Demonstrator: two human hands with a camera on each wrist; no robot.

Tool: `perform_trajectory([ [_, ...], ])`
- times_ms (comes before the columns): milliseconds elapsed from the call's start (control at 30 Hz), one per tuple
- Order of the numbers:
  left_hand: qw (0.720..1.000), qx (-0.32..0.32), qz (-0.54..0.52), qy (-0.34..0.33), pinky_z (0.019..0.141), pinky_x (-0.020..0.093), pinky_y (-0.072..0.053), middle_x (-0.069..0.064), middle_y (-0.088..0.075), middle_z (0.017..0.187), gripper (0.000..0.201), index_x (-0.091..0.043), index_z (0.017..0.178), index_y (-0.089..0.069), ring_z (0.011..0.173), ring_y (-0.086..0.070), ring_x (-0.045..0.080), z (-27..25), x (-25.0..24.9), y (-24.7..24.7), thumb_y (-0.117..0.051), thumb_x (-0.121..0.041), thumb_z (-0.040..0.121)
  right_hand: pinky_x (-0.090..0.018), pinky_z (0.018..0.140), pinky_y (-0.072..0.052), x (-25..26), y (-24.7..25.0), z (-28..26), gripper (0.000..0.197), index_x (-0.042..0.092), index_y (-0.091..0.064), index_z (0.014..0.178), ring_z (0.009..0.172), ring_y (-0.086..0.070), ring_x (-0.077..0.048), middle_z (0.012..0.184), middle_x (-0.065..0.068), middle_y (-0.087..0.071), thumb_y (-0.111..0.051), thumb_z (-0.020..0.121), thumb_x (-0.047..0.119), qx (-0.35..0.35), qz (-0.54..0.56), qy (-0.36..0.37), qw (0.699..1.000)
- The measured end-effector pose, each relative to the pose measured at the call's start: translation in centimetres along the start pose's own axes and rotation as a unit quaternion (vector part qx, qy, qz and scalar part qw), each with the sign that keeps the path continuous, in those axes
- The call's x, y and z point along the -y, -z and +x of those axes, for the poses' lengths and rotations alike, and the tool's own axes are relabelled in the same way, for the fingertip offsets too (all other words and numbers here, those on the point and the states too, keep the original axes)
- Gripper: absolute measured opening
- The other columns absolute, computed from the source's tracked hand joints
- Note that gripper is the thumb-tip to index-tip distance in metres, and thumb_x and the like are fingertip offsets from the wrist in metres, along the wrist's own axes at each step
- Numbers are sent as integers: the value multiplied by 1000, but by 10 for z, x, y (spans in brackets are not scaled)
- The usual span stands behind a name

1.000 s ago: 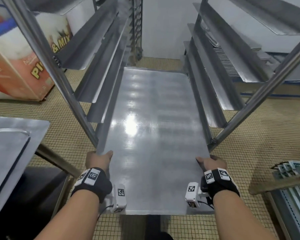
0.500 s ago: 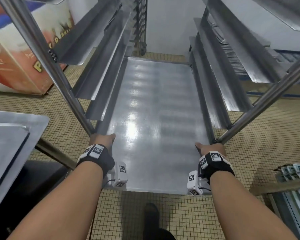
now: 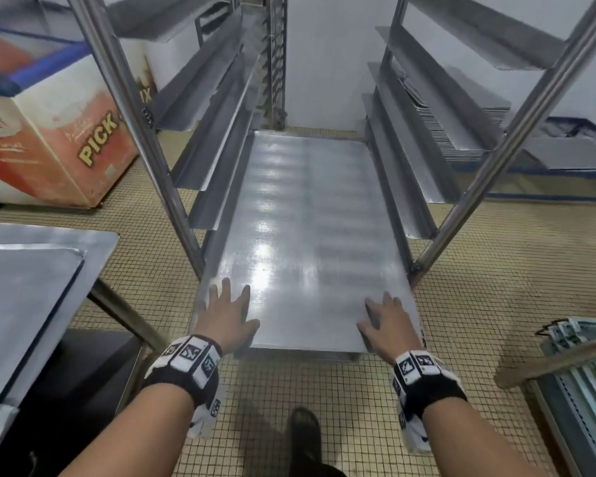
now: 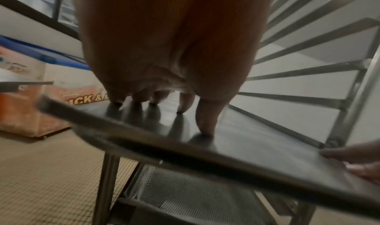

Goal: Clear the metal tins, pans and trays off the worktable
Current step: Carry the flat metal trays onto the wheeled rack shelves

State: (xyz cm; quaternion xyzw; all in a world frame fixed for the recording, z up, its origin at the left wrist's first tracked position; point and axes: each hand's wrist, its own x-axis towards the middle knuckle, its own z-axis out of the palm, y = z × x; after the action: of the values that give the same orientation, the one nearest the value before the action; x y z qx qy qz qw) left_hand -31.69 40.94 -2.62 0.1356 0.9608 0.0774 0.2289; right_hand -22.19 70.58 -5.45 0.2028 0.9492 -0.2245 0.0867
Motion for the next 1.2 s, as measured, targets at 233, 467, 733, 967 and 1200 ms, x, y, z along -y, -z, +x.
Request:
perform_trajectory([
  [233,996,10,57,-63,123,57,2,7,21,166,115,-36,160,2,153,18,35,-12,16,-20,-75,-57,79,-42,121,7,-8,-12,-33,102,34,-7,157,151,15,-22,162,5,13,-64,79,67,48,-101,93,989],
  [467,994,-47,88,-39,123,61,-5,14,10,167,93,-33,159,-8,153,12,41,4,7,-26,-69,-13,92,-49,123,1,-3,-21,-12,89,26,-7,157,151,8,-32,164,-9,6,-65,90,19,16,-182,89,979],
  [733,995,-68,70,-36,122,62,-1,12,6,167,90,-34,157,-13,153,10,40,46,2,-8,-68,-7,91,-52,122,0,3,-9,32,89,25,-4,157,151,8,-34,164,-11,7,-65,92,22,12,-195,94,976],
  [967,995,-56,78,-34,121,63,-12,15,6,167,91,-29,158,-15,153,11,40,83,-12,24,-69,-2,90,-54,122,-3,8,3,82,90,23,-4,157,151,5,-35,164,-14,5,-66,92,22,6,-218,100,971],
  [1200,996,-51,61,-43,118,59,-30,15,3,167,88,-29,157,-20,153,9,40,124,-15,52,-65,2,89,-56,121,-10,15,14,131,87,22,-11,156,151,0,-37,164,-14,-2,-68,90,22,-13,-215,113,970],
])
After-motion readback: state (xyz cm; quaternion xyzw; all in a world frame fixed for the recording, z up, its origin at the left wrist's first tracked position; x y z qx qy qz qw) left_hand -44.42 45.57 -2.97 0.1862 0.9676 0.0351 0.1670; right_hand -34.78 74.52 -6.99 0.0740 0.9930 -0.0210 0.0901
